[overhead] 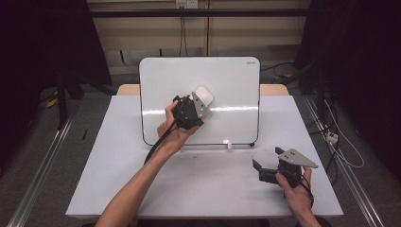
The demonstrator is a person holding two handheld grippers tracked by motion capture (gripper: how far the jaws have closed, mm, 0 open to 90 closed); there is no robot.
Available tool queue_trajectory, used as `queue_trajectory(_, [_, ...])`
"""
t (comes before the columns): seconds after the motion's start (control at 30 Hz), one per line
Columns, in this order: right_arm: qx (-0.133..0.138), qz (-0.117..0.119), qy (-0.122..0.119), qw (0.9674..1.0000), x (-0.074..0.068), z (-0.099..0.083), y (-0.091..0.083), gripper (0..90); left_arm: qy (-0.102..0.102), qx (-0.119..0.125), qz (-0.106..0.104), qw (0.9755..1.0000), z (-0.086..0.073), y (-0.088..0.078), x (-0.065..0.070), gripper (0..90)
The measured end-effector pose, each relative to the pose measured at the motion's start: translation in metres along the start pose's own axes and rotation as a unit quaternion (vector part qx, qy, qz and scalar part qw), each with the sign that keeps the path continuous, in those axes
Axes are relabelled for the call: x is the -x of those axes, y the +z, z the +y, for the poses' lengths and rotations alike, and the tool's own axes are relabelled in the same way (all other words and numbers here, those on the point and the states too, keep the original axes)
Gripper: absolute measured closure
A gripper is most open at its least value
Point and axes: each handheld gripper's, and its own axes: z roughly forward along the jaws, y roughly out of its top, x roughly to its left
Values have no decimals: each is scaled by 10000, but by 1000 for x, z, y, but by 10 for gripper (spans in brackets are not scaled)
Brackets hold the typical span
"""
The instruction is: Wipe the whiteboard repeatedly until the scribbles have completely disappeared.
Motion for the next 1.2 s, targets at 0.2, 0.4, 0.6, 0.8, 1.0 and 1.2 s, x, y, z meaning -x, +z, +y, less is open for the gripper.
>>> queue_trajectory(0.2, [13,10,-12,10000,-1,0,0,41,233,-54,-88,9997,-12,-5,19,311])
queue_trajectory(0.4, [12,6,-6,10000,0,0,-1,41,234,8,-211,9995,-14,-4,15,310])
queue_trajectory(0.6, [16,-6,-17,10000,0,0,-1,41,40,7,-91,10000,-3,-2,-5,310])
queue_trajectory(0.8, [21,14,44,10000,0,0,-1,41,-57,54,12,10000,10,2,-27,311])
queue_trajectory(1.0, [25,22,31,10000,0,0,-1,41,-103,62,149,9998,14,4,-25,310])
queue_trajectory(1.2, [10,31,-2,10000,-2,1,0,41,62,58,59,9999,16,7,-6,311])
